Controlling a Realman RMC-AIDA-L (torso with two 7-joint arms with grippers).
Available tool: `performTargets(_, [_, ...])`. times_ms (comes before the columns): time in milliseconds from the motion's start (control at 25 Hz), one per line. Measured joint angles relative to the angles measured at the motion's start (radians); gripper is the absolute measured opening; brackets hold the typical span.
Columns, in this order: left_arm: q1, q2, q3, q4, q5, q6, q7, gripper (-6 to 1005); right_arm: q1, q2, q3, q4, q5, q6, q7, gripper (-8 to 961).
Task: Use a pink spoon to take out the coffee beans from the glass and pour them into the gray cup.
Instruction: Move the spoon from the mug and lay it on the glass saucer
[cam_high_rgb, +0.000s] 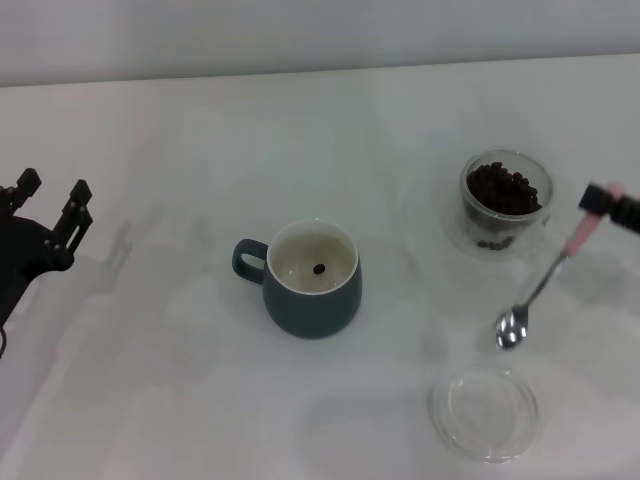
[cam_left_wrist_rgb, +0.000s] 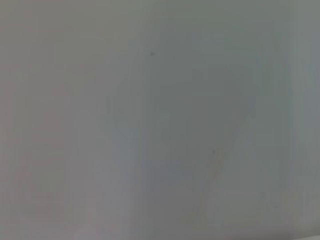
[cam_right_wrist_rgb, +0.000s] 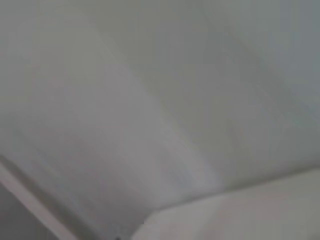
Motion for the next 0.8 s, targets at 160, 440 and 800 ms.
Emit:
performTargets(160, [-0.006, 0.001, -0.001, 0.005, 0.000, 0.001, 0.000, 593, -0.003, -0.006, -0.003, -0.003, -0.080, 0.002, 0.002, 153])
performTargets(440, [-0.012, 0.001, -0.001, 0.004, -0.001, 0.016, 0.000, 592, -0.008, -0.001, -0.012, 0.005, -0.120, 0.001, -0.008, 154])
performTargets(800, [-0.014, 0.000, -0.001, 0.000, -0.001, 0.017, 0.000, 592, -0.012, 0.013, -0.020, 0.005, -0.140, -0.003, -0.066, 153])
